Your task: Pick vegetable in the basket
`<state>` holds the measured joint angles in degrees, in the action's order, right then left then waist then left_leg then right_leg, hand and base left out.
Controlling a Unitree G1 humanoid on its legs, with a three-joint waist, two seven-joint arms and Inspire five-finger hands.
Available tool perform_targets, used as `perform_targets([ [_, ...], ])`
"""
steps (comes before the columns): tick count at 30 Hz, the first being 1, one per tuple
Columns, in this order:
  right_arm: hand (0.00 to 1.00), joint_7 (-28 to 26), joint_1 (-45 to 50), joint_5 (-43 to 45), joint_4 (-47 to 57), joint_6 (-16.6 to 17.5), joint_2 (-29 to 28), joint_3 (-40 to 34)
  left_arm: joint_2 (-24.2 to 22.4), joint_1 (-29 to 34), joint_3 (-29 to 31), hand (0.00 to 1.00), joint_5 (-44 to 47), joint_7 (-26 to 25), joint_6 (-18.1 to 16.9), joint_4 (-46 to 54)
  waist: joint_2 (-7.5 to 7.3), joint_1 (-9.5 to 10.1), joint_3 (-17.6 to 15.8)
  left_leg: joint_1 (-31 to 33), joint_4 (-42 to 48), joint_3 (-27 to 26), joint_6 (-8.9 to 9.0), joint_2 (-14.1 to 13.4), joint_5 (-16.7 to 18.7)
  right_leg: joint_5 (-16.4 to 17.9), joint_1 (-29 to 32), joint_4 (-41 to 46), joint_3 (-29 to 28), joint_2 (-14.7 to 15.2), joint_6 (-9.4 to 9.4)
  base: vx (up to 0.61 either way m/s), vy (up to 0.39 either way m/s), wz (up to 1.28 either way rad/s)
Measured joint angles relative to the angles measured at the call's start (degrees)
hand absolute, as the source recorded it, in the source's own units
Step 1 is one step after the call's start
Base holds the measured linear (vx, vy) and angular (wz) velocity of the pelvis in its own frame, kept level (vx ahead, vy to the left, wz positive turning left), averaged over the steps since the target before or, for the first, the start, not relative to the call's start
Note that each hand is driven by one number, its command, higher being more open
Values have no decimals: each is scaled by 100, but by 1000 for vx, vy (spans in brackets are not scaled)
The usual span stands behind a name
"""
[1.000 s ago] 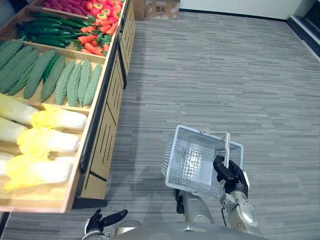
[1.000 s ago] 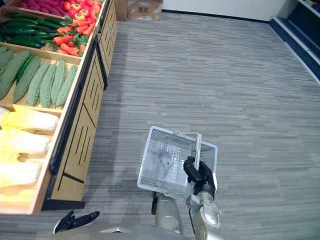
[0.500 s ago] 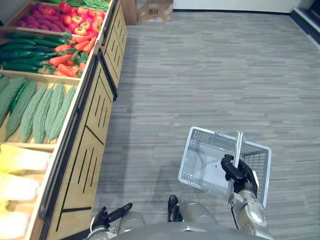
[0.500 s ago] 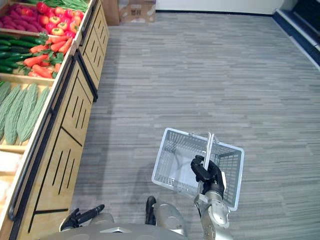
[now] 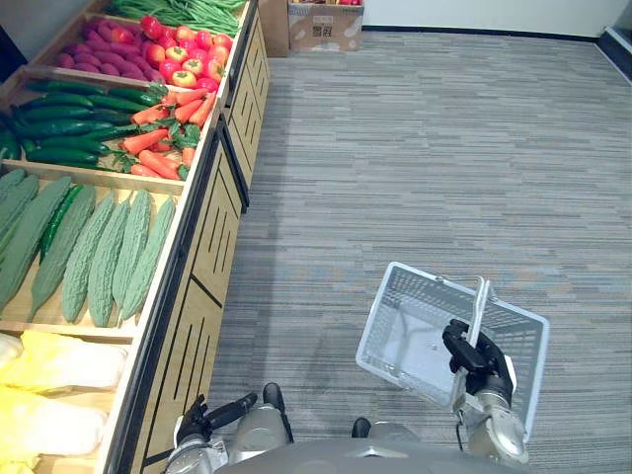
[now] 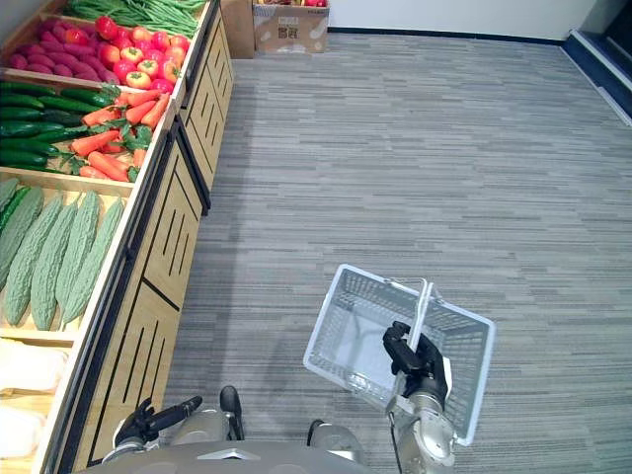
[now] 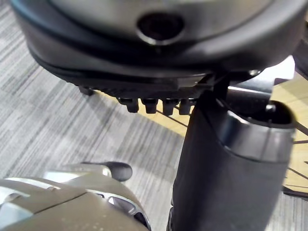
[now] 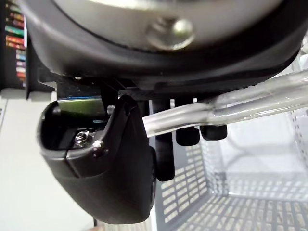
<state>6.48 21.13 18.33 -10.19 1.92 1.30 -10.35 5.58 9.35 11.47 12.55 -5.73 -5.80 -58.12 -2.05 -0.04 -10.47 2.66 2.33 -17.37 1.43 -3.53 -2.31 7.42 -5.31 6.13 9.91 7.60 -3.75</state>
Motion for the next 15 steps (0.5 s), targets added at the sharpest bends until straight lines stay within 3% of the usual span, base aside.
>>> perform_targets([
  [5, 0, -91, -12, 0, -19, 1, -68, 196, 46, 16, -114, 100, -185, 14, -9, -44, -15, 28, 70, -357, -457, -160, -88, 202, -76, -74, -68, -44, -152, 123, -123, 58, 96, -16],
  [15, 0, -91, -236, -6, -288, -1, -108, 470, 127, 12, -193, 100, -146, 44, -25, -34, -63, 199, 80, -276, -713, -84, -145, 325, -245, -55, 92, -120, -69, 201, -226, -25, 35, 4],
])
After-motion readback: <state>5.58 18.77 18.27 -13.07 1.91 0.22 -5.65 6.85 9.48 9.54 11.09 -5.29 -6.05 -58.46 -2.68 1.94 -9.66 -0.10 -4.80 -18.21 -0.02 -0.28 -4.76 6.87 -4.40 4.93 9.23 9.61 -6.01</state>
